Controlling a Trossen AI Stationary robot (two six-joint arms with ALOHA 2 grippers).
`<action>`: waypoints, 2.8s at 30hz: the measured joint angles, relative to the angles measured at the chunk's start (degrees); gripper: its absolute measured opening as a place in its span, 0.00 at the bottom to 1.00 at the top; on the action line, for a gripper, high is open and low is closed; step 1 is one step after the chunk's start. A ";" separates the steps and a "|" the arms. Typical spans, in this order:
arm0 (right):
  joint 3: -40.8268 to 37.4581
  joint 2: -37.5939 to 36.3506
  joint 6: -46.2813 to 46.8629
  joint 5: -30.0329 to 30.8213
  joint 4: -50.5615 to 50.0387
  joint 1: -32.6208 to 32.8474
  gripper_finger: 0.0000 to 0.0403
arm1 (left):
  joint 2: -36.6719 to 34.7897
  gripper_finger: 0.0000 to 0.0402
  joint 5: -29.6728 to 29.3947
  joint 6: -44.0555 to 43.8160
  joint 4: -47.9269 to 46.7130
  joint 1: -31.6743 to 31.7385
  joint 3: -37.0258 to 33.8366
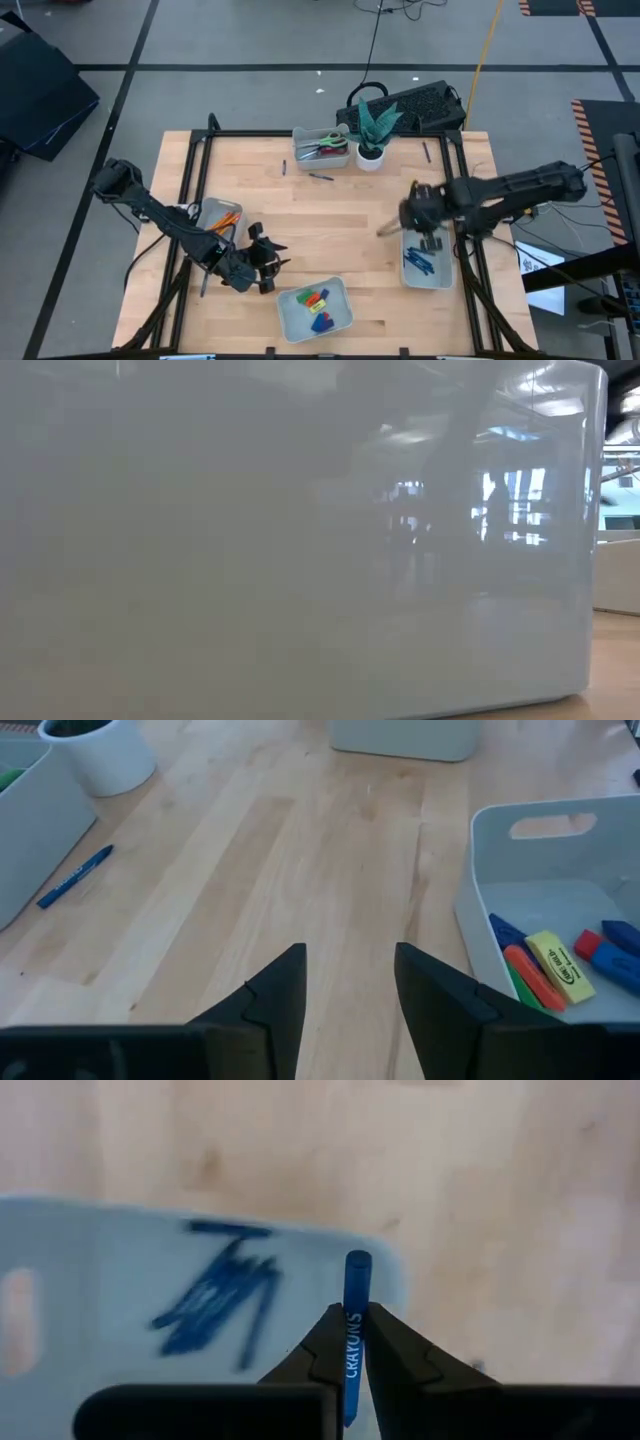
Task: Sort crayons/erasers/pens/pencils in bins
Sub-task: Put the blue crayon into the middle right gray bin
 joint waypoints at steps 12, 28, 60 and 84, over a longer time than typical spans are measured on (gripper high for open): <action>-11.78 0.58 24.53 -4.51 14.76 17.10 0.05 | 0.00 0.39 -0.04 -0.09 0.13 0.00 0.00; -5.07 8.64 20.39 -8.11 8.32 11.77 0.37 | 0.00 0.39 -0.05 -0.09 0.11 0.00 0.00; -11.42 19.73 -22.60 4.50 5.56 -43.49 0.41 | -6.65 0.39 17.09 -10.27 19.36 -1.95 0.09; -21.88 19.25 -36.00 5.90 20.41 -43.47 0.06 | -7.89 0.39 17.81 -4.48 32.92 -1.77 0.04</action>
